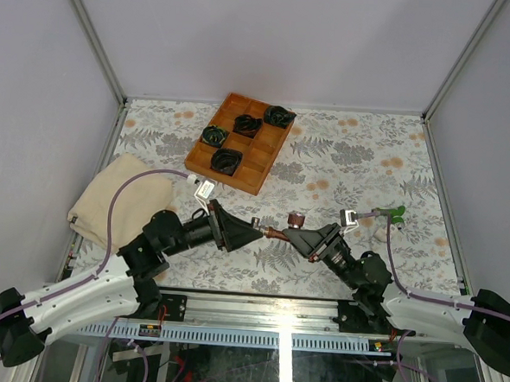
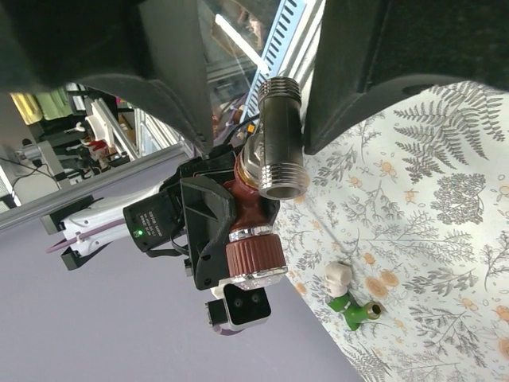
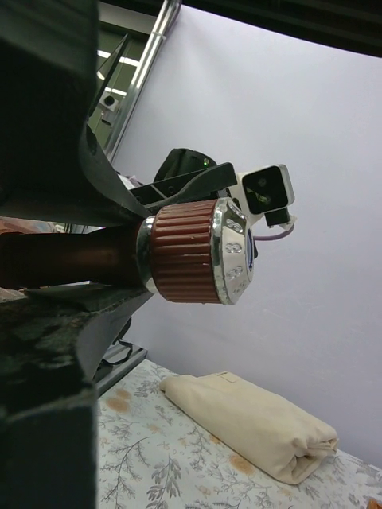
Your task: Install the water faucets
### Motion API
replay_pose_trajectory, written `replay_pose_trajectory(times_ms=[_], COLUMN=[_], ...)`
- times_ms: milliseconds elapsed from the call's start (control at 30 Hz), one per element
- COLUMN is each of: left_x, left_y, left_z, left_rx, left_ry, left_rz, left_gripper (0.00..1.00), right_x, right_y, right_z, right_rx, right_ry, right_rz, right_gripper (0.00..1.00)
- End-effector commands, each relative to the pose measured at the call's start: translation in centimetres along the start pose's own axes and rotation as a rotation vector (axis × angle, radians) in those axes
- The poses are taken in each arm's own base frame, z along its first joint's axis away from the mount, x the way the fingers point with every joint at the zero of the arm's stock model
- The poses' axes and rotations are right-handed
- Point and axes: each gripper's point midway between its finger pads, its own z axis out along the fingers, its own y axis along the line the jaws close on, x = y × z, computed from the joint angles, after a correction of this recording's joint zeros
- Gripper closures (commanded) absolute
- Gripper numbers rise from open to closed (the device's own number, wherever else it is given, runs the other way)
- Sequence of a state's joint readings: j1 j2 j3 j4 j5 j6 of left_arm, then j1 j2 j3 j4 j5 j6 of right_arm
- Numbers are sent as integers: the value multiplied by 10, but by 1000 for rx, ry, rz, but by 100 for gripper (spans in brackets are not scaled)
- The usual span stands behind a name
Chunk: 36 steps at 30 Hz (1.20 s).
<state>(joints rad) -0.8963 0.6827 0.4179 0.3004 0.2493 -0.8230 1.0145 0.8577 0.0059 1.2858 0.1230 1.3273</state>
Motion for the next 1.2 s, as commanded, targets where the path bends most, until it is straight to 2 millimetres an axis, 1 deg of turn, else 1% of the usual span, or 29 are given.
replay_pose_trajectory(times_ms=[0, 167, 333, 400, 433, 600, 667, 833, 933, 1033, 1167], left_x=[-13, -15, -13, -11, -10, -8, -8, -8, -9, -8, -8], left_y=[-6, -6, -3, -2, -2, 0, 1, 1, -3, -7, -10], left_z=[-2, -1, 0, 1, 1, 2, 2, 0, -1, -1, 1], left_rx=[9, 15, 15, 20, 22, 22, 17, 28, 54, 84, 96], left_ry=[-53, -72, -64, -60, -58, -55, -60, -74, -83, -83, -75], left_rz=[44, 65, 77, 77, 76, 65, 62, 56, 55, 53, 47], left_gripper=[56, 68, 78, 78, 77, 63, 61, 63, 65, 71, 72], right_x=[-7, -4, -3, -3, -3, -3, -4, -4, -4, -2, -1], right_y=[14, 18, 21, 23, 23, 25, 27, 28, 29, 30, 30], right_z=[0, 3, 2, 3, 3, 3, 2, 1, 0, 1, 1], right_rx=[-50, -58, -76, -82, -84, -90, -98, -103, -105, -107, -109], right_ry=[-37, -18, -14, -12, -11, -12, -13, -15, -11, -3, 3], right_rz=[-4, -2, 16, 21, 23, 28, 31, 32, 31, 29, 27], right_gripper=[100, 100, 100, 100, 100, 100, 100, 100, 100, 100, 100])
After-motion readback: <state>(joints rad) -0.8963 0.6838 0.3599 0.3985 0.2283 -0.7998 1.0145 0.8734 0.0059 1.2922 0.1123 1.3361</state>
